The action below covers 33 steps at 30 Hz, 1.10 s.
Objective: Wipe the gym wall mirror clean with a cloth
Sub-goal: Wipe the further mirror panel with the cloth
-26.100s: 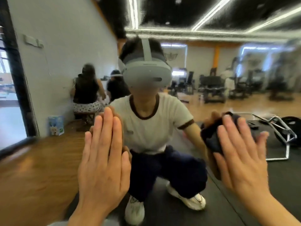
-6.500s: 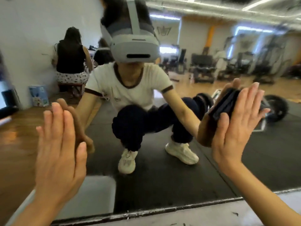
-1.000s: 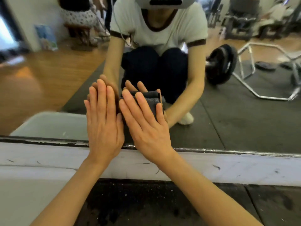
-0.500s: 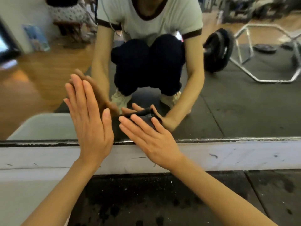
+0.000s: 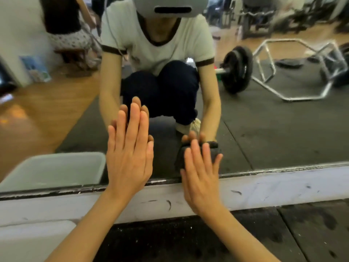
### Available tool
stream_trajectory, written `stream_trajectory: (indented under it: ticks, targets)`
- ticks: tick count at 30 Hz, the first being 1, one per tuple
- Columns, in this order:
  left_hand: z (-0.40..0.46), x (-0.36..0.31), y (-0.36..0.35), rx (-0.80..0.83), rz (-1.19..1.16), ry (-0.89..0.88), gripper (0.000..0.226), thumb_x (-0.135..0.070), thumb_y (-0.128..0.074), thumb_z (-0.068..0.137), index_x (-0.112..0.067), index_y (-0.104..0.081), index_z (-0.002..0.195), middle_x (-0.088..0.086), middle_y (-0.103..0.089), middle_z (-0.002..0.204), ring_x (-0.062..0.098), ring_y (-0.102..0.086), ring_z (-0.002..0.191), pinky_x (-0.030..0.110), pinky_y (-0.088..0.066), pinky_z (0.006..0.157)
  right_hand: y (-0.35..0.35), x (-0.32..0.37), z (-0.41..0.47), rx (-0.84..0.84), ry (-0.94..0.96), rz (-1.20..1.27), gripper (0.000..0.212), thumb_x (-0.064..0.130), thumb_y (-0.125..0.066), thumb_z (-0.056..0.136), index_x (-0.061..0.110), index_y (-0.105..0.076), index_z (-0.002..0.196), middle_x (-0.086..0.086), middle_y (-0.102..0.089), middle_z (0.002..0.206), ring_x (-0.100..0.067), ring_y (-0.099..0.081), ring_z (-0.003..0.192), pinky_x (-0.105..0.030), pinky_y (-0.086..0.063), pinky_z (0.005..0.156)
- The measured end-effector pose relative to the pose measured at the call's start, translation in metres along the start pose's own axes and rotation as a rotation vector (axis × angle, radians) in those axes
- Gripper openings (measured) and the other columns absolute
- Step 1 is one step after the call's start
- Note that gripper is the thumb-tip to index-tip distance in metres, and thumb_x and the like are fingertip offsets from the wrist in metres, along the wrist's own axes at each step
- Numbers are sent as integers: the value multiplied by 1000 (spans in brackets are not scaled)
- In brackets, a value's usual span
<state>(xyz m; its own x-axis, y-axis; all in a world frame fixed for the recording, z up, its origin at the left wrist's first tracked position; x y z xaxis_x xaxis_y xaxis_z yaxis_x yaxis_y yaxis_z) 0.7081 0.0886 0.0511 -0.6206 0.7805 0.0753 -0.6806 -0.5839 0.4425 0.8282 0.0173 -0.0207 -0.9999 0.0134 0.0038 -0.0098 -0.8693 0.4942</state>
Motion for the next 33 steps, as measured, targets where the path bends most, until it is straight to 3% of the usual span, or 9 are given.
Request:
stream_trajectory:
  ticks: [5,7,9,13,17,20,27,29,33]
  targets:
    - [3,-1,1,24,3,-6,73,-20,-35,102,-16,9,160,-5,21,167,16,15,155,36,9,125,5,7,18,-52,317,-172,71,14,-41,99,11,-7,161,-4,3,169,-20,3,155,-42,-1,123]
    - [1,-1,-1,13,15,-7,69,-23,-32,105,-16,8,160,-5,20,167,17,15,155,36,8,125,32,-50,15,-85,238,-190,61,14,-41,100,12,-18,156,-3,-3,169,-20,1,156,-43,-7,121]
    - [1,-1,-2,-3,22,-2,64,-26,-26,108,-16,8,160,-5,19,167,16,14,155,36,8,126,56,-99,14,-119,41,-128,51,17,-31,108,16,-16,156,0,4,169,-21,4,156,-44,1,123]
    - [1,-1,-3,-3,19,26,61,-28,-22,109,-17,9,160,-6,19,167,16,14,155,36,7,126,50,-65,37,-173,-169,24,60,22,-26,109,17,4,161,3,12,168,-22,9,155,-47,11,123]
    - [2,0,-1,17,24,-3,61,-30,-22,109,-18,9,160,-6,19,167,15,15,155,36,8,126,31,22,87,-108,142,-58,61,21,-30,107,13,-1,160,-1,-7,167,-18,12,154,-43,12,124]
    - [1,1,-1,29,32,0,61,-33,-21,109,-17,8,161,-5,19,167,16,15,155,36,8,125,44,-3,87,-133,269,-127,61,18,-35,105,15,-9,161,0,-8,168,-17,7,154,-40,10,124]
    - [2,-2,-2,34,45,39,67,-30,-29,107,-17,9,161,-7,21,167,15,17,154,36,10,125,100,-152,45,-216,-123,-47,56,29,-23,111,21,1,161,7,10,168,-19,9,155,-45,11,122]
    - [2,-3,-2,45,38,69,75,-24,-36,102,-18,10,161,-8,22,166,15,18,154,36,11,125,87,-123,54,-217,-148,-2,60,35,-24,110,20,4,161,5,13,167,-20,12,154,-46,13,122]
    - [2,-6,2,80,44,82,76,-22,-37,101,-18,11,160,-8,22,166,16,17,154,36,10,125,34,-12,55,-89,260,-99,75,26,-52,104,10,-5,161,-4,-2,168,-21,6,155,-46,7,123]
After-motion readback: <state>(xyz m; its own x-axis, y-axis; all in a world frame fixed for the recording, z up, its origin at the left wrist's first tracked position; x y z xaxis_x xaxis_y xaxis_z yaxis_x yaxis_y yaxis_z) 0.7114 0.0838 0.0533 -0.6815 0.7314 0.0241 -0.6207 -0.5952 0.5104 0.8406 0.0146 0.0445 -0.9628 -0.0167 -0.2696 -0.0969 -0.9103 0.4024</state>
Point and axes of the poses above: each hand's wrist, its own z-axis towards the middle knuckle, its own y-axis out of the back of the hand, x = y × z, the point moved 8 cm from there along z, towards the middle knuckle
